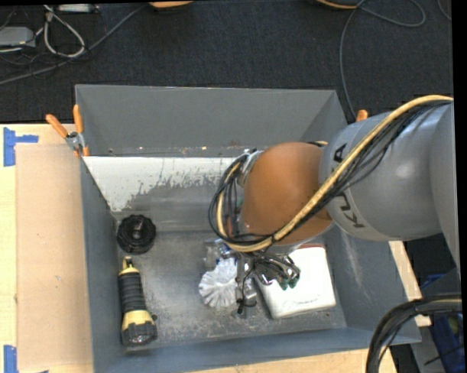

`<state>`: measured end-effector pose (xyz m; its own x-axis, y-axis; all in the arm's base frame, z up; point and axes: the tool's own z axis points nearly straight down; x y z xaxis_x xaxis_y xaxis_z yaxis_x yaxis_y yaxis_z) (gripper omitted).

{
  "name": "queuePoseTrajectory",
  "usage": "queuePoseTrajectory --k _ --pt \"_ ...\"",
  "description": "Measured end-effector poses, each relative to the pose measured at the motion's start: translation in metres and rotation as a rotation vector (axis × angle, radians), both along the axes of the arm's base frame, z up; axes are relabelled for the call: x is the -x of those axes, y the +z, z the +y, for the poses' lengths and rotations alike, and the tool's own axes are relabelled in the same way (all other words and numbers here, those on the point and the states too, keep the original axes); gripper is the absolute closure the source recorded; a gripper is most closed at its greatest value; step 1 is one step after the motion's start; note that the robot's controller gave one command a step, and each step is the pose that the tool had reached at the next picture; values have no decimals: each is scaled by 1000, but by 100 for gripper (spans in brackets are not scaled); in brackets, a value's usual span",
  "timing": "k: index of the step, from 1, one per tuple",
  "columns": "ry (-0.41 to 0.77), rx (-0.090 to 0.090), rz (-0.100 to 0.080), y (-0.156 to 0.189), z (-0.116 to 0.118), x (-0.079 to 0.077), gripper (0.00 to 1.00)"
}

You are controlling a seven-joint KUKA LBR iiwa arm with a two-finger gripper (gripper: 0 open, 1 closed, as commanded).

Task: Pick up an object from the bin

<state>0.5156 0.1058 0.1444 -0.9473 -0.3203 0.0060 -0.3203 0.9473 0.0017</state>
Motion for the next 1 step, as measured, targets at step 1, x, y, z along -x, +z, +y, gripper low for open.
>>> queuePoseTrajectory --k 1 --pt "-132 5 5 -2 -35 -2 100"
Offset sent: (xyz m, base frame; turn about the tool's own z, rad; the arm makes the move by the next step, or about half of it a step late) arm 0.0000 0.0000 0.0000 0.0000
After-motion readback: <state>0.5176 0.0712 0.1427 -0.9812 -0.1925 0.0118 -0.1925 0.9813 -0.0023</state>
